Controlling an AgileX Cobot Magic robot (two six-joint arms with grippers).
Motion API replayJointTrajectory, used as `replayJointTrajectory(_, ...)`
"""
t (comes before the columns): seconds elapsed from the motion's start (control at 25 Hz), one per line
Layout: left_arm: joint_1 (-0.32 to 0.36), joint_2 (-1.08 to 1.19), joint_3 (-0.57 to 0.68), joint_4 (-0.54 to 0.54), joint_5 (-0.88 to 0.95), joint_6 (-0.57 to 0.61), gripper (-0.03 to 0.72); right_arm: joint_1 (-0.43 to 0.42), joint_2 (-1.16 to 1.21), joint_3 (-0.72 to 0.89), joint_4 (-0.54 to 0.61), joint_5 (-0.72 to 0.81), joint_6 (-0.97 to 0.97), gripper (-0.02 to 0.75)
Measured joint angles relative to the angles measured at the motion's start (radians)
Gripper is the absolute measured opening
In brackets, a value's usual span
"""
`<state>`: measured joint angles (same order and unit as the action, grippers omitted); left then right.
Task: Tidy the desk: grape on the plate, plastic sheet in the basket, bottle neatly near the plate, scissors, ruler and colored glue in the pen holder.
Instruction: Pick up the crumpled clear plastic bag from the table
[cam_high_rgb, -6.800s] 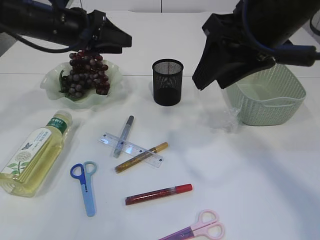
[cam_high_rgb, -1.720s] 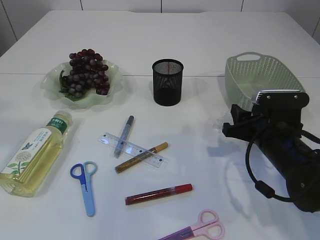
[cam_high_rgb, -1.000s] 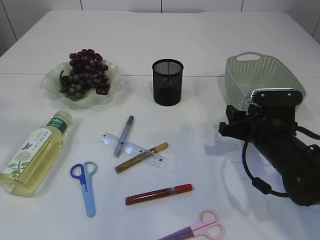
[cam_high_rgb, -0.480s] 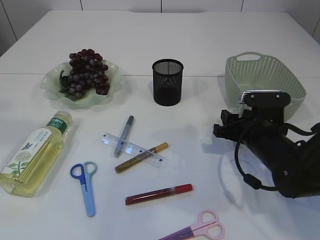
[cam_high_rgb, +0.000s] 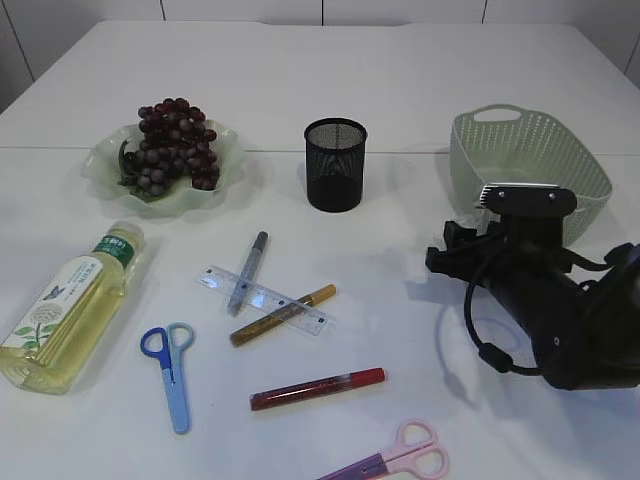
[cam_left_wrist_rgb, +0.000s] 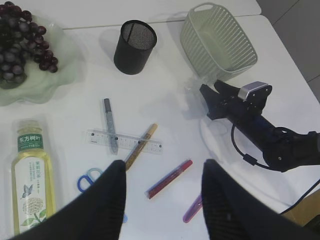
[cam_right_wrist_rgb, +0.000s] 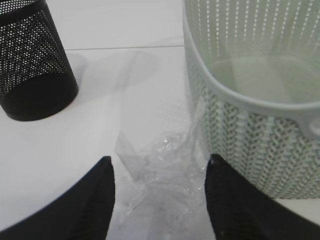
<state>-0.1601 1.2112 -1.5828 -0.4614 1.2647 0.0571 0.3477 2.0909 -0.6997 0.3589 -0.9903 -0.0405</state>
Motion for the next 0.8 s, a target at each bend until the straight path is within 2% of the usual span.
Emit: replayJointTrajectory(0.8, 0.0, 0.0, 0.0, 0.0, 0.0, 0.002, 0.363, 0.0, 0.021, -0.044, 0.004, 0.0, -0.003, 0.458)
